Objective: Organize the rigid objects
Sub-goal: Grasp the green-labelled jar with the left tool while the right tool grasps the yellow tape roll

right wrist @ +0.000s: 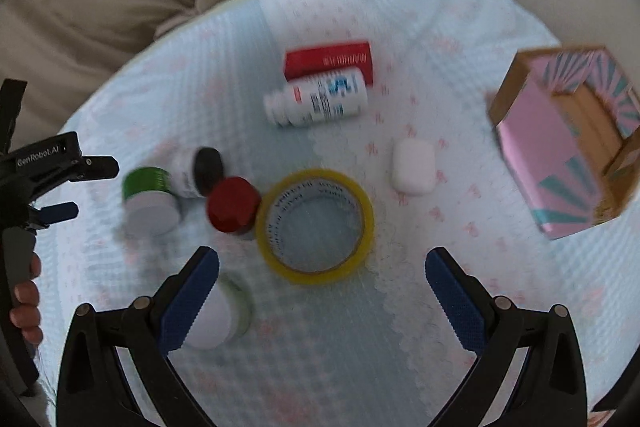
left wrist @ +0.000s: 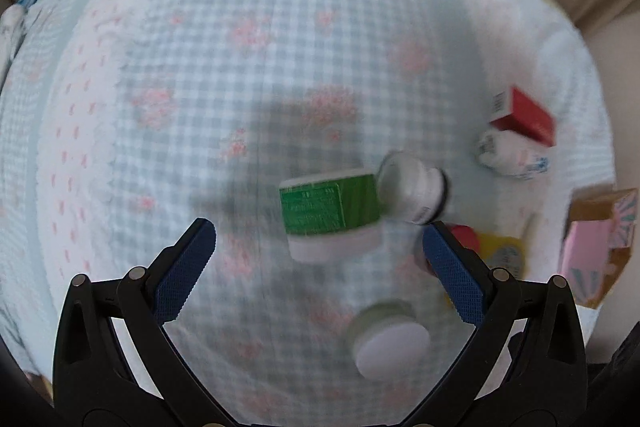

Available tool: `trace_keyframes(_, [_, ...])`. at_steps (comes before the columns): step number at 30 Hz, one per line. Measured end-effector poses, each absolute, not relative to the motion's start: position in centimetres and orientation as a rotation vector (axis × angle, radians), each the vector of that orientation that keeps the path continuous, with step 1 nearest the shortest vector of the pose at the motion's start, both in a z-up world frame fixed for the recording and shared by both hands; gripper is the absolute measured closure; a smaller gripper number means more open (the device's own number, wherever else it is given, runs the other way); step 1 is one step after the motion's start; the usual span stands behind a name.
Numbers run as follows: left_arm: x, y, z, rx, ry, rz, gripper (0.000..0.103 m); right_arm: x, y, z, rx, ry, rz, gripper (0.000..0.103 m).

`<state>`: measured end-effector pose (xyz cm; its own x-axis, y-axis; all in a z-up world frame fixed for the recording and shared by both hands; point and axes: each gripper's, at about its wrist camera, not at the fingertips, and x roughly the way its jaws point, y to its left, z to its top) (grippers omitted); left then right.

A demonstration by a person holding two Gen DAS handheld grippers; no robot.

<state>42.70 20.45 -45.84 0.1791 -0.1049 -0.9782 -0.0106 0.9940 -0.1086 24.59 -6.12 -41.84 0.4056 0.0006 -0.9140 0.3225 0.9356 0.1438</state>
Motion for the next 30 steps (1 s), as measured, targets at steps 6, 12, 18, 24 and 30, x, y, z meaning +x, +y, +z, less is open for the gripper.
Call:
trace_keyframes(6, [44.7,20.0,-49.2,-0.053,1.478,-0.034,0.000,26.1,-5.4,-46.0,0.328,1.201,-0.192,0.000])
trace_keyframes(12, [45.3,19.6,-50.7,-0.042,1.528,-0.021,0.000,27.0,-4.5,-48.0,0.290,1.239,-0.195,0.000])
trace_keyframes(18, [45.5,18.4,-51.9,-0.003,1.561,-0.023,0.000,27.4,-5.2,-49.2,0.314,1.254,-0.221,0.000])
trace_keyframes(24, [45.0,18.2,-54.2,-0.059,1.596,-0.047,0.009,27.8,-5.4,-49.5,0.260,1.246,-0.218,0.000])
trace_keyframes(30, [44.8,18.1,-55.3,-0.148,1.614,-0.115,0.032,28.5,-5.3,-49.9,0.216,1.257,-0.216,0.000])
